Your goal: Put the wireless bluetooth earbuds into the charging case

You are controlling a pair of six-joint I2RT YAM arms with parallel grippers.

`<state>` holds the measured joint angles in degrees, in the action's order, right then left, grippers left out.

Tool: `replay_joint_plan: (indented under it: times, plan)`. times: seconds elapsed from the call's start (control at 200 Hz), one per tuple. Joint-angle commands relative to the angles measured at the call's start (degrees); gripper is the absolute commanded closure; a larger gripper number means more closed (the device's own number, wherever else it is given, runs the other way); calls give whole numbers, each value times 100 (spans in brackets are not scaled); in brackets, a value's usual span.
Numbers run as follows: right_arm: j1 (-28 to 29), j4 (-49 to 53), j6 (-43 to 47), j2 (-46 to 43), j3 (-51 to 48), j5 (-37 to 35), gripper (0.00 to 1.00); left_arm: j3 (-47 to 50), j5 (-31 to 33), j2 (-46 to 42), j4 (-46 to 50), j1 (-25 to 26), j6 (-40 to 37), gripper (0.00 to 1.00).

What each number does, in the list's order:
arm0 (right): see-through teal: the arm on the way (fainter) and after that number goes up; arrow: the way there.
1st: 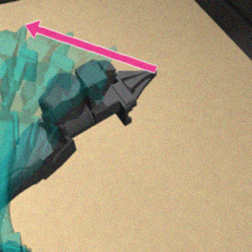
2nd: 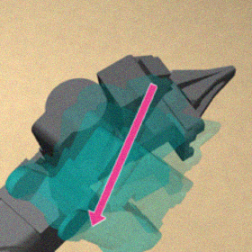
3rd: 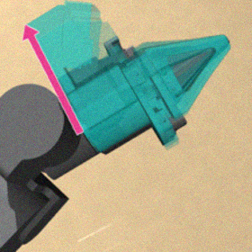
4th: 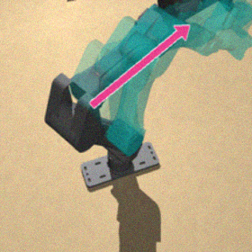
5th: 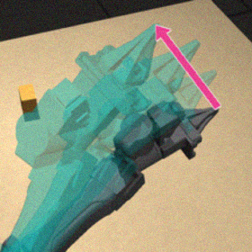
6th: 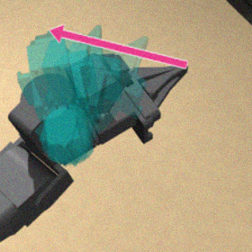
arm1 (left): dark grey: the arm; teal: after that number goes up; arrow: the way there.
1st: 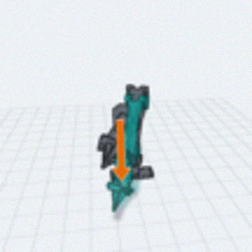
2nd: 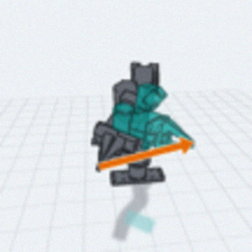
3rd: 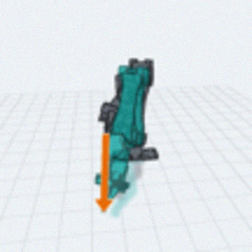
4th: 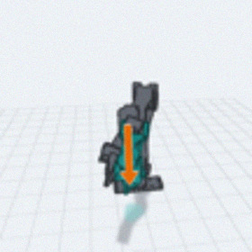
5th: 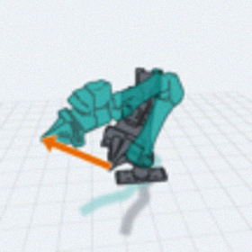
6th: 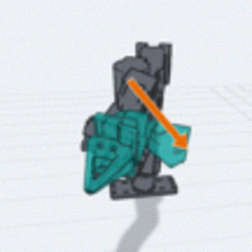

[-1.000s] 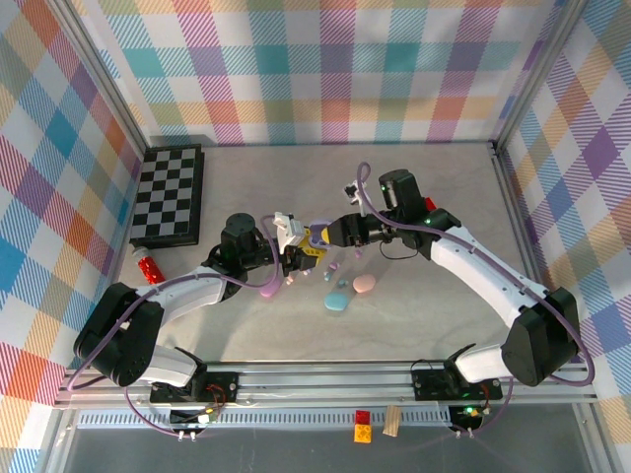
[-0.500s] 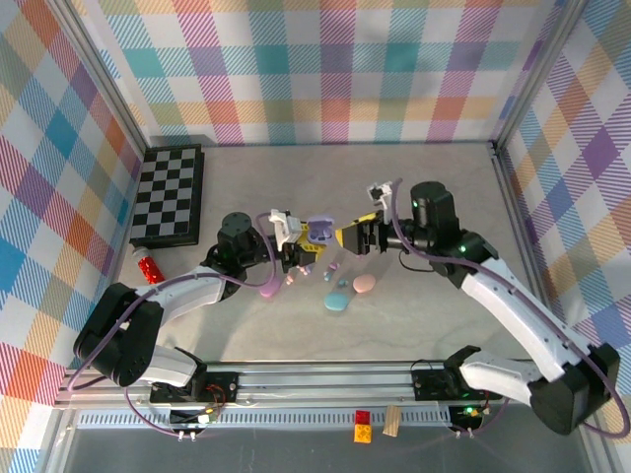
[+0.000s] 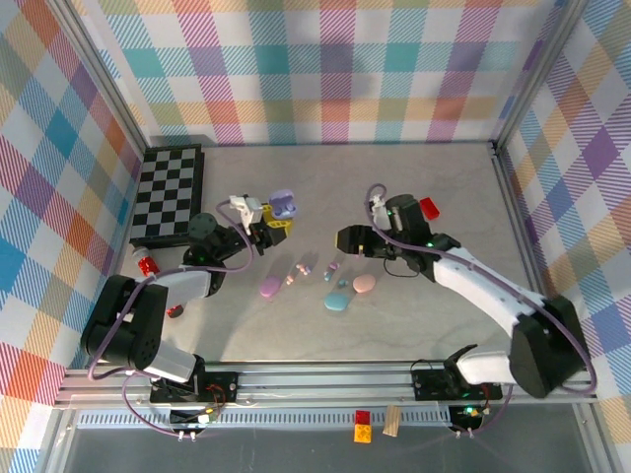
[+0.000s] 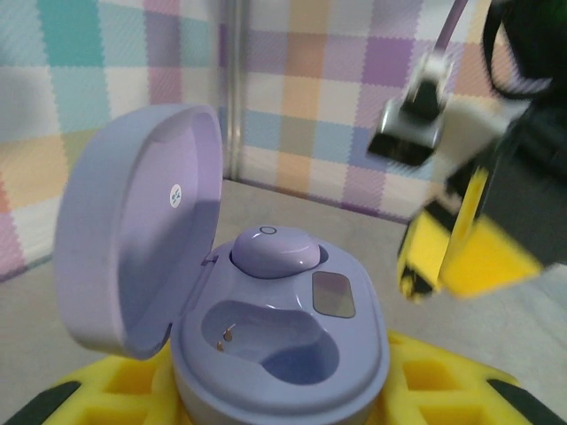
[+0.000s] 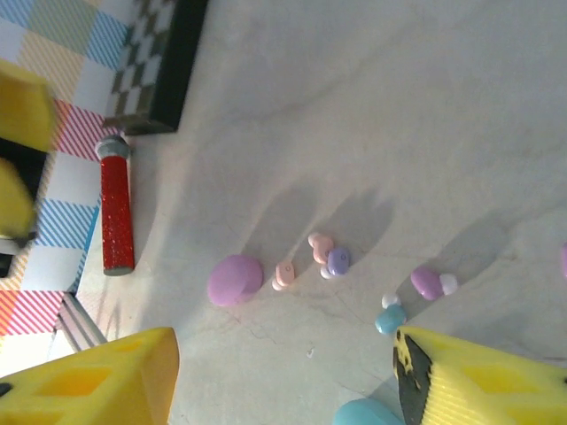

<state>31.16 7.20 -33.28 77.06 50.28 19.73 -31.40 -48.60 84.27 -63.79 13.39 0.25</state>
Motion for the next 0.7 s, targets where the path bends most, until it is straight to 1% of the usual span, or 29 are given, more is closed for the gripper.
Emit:
replay_joint_plan:
  times: [0.0, 0.065, 0.165, 0.33, 0.5, 0.695]
  plan:
    - [77, -575, -774, 613, 80, 579, 37, 137, -175, -200, -632, -190, 277, 63]
    - [180, -621, -959, 1127, 299, 695, 38, 190, -150, -331, -554, -237, 238, 63]
    - [373, -674, -1137, 1773, 618, 659, 38, 225, -115, -501, -287, -276, 157, 63]
    - [600, -799, -1269, 2525, 992, 576, 40, 258, -60, -698, -11, -302, 114, 63]
    - [705, -761, -1304, 2928, 1208, 493, 41, 239, -38, -771, 255, -299, 80, 64]
    - [769, -649, -1243, 3211, 1390, 477, 42, 285, 126, -845, 308, -302, 47, 64]
